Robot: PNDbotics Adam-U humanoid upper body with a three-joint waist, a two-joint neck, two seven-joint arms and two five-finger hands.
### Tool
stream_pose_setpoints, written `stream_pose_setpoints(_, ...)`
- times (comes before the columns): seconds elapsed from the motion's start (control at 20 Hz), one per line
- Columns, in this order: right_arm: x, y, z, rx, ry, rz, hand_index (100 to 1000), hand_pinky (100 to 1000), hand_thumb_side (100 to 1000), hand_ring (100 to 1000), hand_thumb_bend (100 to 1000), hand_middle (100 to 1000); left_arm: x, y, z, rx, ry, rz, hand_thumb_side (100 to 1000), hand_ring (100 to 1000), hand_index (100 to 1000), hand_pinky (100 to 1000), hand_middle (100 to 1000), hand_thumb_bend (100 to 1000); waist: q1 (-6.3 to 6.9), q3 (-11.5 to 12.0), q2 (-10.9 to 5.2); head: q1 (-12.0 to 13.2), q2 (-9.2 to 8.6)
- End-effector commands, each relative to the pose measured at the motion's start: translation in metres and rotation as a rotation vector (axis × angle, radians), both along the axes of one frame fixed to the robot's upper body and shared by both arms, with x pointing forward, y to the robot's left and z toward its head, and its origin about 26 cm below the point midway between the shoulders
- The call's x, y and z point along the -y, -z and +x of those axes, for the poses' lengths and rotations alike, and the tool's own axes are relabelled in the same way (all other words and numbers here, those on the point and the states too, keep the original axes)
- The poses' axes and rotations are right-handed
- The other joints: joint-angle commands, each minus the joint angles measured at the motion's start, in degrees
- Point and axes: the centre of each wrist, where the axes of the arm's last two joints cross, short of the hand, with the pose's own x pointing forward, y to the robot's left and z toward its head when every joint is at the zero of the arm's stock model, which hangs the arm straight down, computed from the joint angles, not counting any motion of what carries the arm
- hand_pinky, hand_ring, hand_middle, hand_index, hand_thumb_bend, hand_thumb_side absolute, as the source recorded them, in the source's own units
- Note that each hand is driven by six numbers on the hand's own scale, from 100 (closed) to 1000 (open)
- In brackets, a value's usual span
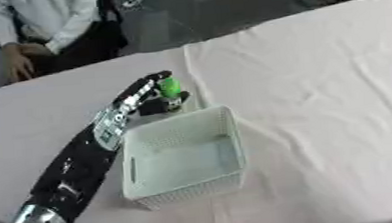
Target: Pick up objects on the table and place them in the box.
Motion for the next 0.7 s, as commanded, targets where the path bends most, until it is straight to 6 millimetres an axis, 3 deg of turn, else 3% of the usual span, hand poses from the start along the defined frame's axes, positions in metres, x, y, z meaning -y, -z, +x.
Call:
stream_pose_setpoints(0.05,-0.0041,-0.0107,-0.0043,0.043,-0.023,0.012,569,275,1000,456,100,518,-0.0051,-0.0088,0.0028,0.021,-0.015,-0.011,633,773,1000,791,907,1000,-0.54,0.0,-0.53,-0.2,-1.00)
stream_pose_setpoints(0.3,-0.0047,-0.0115,-0.0044,0.045,-0.025,0.015,569,275,1000,456,100,518,-0.0051,-0.0068,0.0025,0.020,-0.022,-0.026,557,763,1000,770,903,1000,-0.64,-0.2,-0.34,-0.2,-1.18)
stream_pose_setpoints(0.35,-0.0048,-0.0116,-0.0045,0.046,-0.025,0.015,569,275,1000,456,100,518,-0.0049,-0.0064,0.0025,0.020,-0.023,-0.031,512,756,1000,748,899,960,-0.65,-0.2,-0.32,-0.3,-1.20)
stream_pose_setpoints(0.6,-0.0052,-0.0119,-0.0045,0.047,-0.026,0.017,569,275,1000,456,100,518,-0.0043,-0.0046,0.0021,0.033,-0.026,-0.061,474,739,1000,706,889,905,-0.68,-0.3,-0.26,-0.3,-1.35)
stream_pose_setpoints(0.7,-0.0052,-0.0119,-0.0045,0.047,-0.026,0.017,569,275,1000,456,100,518,-0.0043,-0.0041,0.0020,0.040,-0.031,-0.068,453,698,998,575,870,789,-0.68,-0.3,-0.26,-0.3,-1.40)
